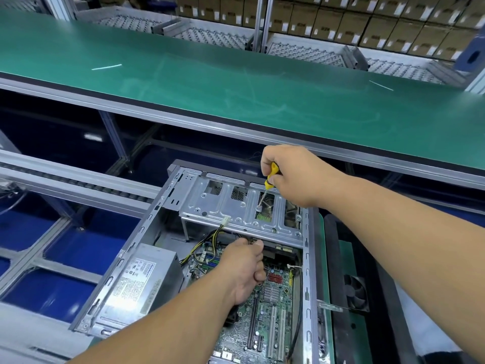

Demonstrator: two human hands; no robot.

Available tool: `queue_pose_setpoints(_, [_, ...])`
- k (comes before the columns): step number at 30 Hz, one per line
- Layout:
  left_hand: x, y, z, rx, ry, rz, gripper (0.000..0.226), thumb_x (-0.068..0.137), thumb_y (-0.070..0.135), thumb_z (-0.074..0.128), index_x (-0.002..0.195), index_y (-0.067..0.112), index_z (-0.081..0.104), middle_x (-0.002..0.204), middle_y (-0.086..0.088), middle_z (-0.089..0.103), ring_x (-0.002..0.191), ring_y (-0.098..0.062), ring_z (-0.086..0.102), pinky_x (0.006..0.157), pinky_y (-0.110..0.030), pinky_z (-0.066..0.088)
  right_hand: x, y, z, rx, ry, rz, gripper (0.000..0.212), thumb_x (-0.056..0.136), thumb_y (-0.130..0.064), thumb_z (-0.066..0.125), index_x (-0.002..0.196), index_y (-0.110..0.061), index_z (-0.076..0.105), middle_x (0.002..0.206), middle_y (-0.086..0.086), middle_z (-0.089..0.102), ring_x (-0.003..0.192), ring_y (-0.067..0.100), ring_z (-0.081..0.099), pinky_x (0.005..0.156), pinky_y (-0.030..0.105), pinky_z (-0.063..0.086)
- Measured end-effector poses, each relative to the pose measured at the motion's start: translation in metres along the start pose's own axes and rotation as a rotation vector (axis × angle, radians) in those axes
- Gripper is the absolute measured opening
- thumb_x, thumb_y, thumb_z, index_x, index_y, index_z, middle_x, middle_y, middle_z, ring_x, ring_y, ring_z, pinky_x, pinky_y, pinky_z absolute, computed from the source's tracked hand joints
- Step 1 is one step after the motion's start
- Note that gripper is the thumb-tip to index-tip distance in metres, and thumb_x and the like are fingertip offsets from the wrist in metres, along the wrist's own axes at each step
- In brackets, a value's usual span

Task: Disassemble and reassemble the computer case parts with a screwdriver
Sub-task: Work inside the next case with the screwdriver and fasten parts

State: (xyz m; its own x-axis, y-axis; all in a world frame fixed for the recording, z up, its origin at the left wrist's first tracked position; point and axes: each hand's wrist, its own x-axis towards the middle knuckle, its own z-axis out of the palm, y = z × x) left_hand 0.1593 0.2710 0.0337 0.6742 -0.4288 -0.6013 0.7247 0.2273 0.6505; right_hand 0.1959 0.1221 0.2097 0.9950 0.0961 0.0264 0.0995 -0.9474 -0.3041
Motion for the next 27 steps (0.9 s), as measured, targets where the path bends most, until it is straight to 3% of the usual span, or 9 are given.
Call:
queue_pose_setpoints(2, [0.001,0.001,0.001,-0.018,0.013,-0.026,0.052,0.105,0.008,0.053,0.147,0.002,0.023,0.059,0.002,0.027,0.047,-0.01,0.023,0.042,-0.024,0.025,0.0,0.0,0.001,-0.007,0.0,-0.013,0.025,0.096,-0.006,0.061,0.091,-0.031,0.055,0.095,-0.015,0.053,0.08,0.005,0.052,0.061,0.025,0.043])
queue_pose_setpoints(4, [-0.001,0.001,0.001,0.001,-0.036,-0.044,0.012,0.105,0.008,0.053,0.116,0.012,0.048,0.058,0.003,0.028,0.047,-0.01,0.023,0.043,-0.024,0.024,-0.001,-0.002,0.001,-0.016,-0.004,-0.027,0.026,0.095,-0.006,0.061,0.092,-0.03,0.055,0.095,-0.016,0.052,0.08,0.005,0.052,0.061,0.025,0.043])
queue_pose_setpoints(5, [-0.003,0.002,0.002,0.011,-0.035,-0.036,0.012,0.105,0.008,0.052,0.099,0.017,0.046,0.058,0.003,0.027,0.048,-0.01,0.022,0.043,-0.024,0.023,-0.001,-0.002,0.001,-0.02,-0.007,-0.036,0.026,0.095,-0.005,0.061,0.092,-0.03,0.055,0.095,-0.016,0.051,0.08,0.005,0.052,0.062,0.025,0.043])
queue_pose_setpoints(7, [-0.002,0.002,0.001,0.025,-0.025,-0.025,0.023,0.105,0.008,0.052,0.089,0.019,0.039,0.058,0.003,0.027,0.048,-0.011,0.021,0.044,-0.024,0.022,-0.001,-0.004,0.001,-0.031,-0.022,-0.059,0.026,0.096,-0.005,0.061,0.092,-0.03,0.055,0.097,-0.015,0.052,0.082,0.006,0.052,0.065,0.029,0.045])
queue_pose_setpoints(11, [-0.004,0.004,0.002,0.024,-0.009,-0.026,0.023,0.105,0.008,0.053,0.09,0.019,0.04,0.057,0.004,0.027,0.048,-0.01,0.021,0.045,-0.024,0.021,-0.001,-0.009,0.001,-0.084,-0.07,-0.111,0.026,0.096,-0.008,0.06,0.092,-0.032,0.053,0.1,-0.013,0.051,0.085,0.005,0.051,0.071,0.034,0.047])
queue_pose_setpoints(17, [-0.003,0.004,0.003,0.04,0.015,-0.019,0.026,0.103,0.009,0.054,0.085,0.021,0.04,0.054,0.004,0.032,0.046,-0.01,0.024,0.045,-0.026,0.021,0.009,-0.005,0.005,-0.121,0.002,-0.01,0.013,0.099,-0.022,0.062,0.092,-0.03,0.054,0.091,-0.012,0.056,0.076,0.008,0.054,0.056,0.029,0.039])
queue_pose_setpoints(22, [-0.003,0.003,0.002,0.077,0.03,0.011,0.025,0.104,0.011,0.055,0.086,0.022,0.041,0.056,0.005,0.029,0.047,-0.01,0.024,0.045,-0.025,0.022,0.015,-0.006,0.006,-0.279,0.044,0.02,0.021,0.1,-0.043,0.06,0.085,-0.03,0.053,0.081,-0.009,0.059,0.078,0.019,0.057,0.053,0.028,0.032])
queue_pose_setpoints(27, [-0.002,0.002,0.0,0.129,0.019,0.037,0.008,0.104,0.013,0.055,0.102,0.015,0.048,0.057,0.006,0.03,0.048,-0.01,0.025,0.044,-0.025,0.023,0.02,-0.01,0.006,-0.201,-0.032,-0.037,0.012,0.101,-0.027,0.059,0.091,-0.03,0.053,0.098,-0.005,0.054,0.085,0.02,0.056,0.069,0.037,0.044])
